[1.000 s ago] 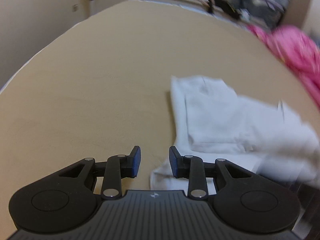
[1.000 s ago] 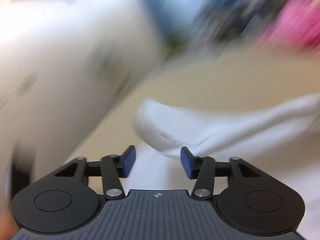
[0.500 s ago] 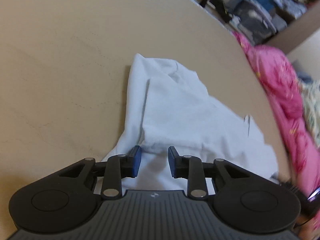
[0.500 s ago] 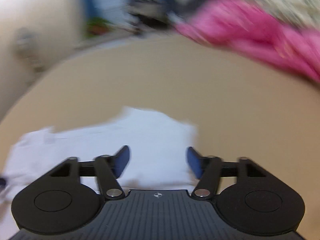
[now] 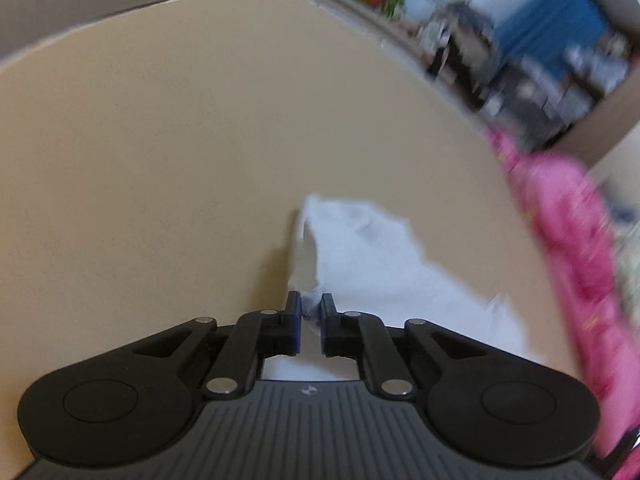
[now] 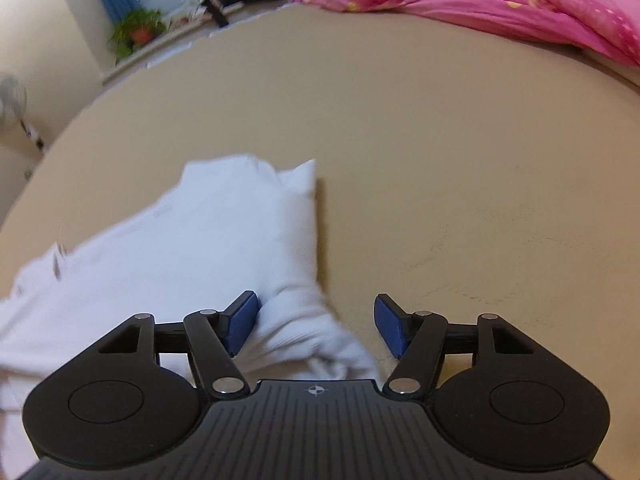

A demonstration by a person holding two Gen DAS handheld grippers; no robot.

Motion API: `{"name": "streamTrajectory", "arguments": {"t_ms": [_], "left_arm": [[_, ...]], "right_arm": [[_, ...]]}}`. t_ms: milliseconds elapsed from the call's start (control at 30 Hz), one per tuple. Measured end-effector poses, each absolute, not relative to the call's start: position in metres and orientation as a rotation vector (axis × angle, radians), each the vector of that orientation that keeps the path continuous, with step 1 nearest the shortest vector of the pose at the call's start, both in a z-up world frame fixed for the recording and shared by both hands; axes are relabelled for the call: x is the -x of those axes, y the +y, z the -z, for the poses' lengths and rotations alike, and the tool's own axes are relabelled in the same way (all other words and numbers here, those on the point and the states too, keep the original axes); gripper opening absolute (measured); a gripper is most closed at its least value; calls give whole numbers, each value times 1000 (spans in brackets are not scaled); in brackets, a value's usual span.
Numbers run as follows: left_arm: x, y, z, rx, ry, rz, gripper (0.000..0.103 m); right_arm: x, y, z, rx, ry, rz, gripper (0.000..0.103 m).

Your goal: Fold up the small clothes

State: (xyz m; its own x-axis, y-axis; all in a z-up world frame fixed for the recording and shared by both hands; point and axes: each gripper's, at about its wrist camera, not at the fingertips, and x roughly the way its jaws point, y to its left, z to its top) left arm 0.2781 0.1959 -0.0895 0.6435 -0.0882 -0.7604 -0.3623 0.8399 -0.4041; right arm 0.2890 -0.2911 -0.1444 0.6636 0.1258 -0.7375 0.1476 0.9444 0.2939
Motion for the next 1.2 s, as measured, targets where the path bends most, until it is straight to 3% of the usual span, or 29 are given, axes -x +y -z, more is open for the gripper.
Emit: {"name": "streamTrajectory", "arguments": {"t_ms": [67,133,233,333,400,500,533,600,867,933,1200], "left_arm": [[-280,197,95,516,931,-232,16],[-277,198,83,473,848,-267,16],[-279,188,73,459,773,-162,16],[-293,168,102,431,891,-45,21],[-298,156,129,334,983,-60,12],[-287,137,107,166,916,-102,15],[-280,130,97,100,875,-123,24],[-262,121,77,-1,822,-143,31],[-160,117,27,-5,826,-176,36],[-131,112,26,-37,823,-183,41],[-48,111,46,-21,899,-139,41]], "right_arm": [[-290,-289,154,-285,875,24,67],[-289,-291,158,-269,875,61,72],[-286,-294,154,-302,864,103,72],[-279,-295,151,-310,857,124,72],[-274,-298,154,-308,876,126,72],[-256,-313,150,-279,956,227,67],[-247,-317,146,-253,966,275,64],[-219,-325,138,-261,946,272,63],[-115,-321,149,-483,969,66,63],[-105,-313,149,-445,955,38,63],[-69,-301,145,-246,929,5,63]]}}
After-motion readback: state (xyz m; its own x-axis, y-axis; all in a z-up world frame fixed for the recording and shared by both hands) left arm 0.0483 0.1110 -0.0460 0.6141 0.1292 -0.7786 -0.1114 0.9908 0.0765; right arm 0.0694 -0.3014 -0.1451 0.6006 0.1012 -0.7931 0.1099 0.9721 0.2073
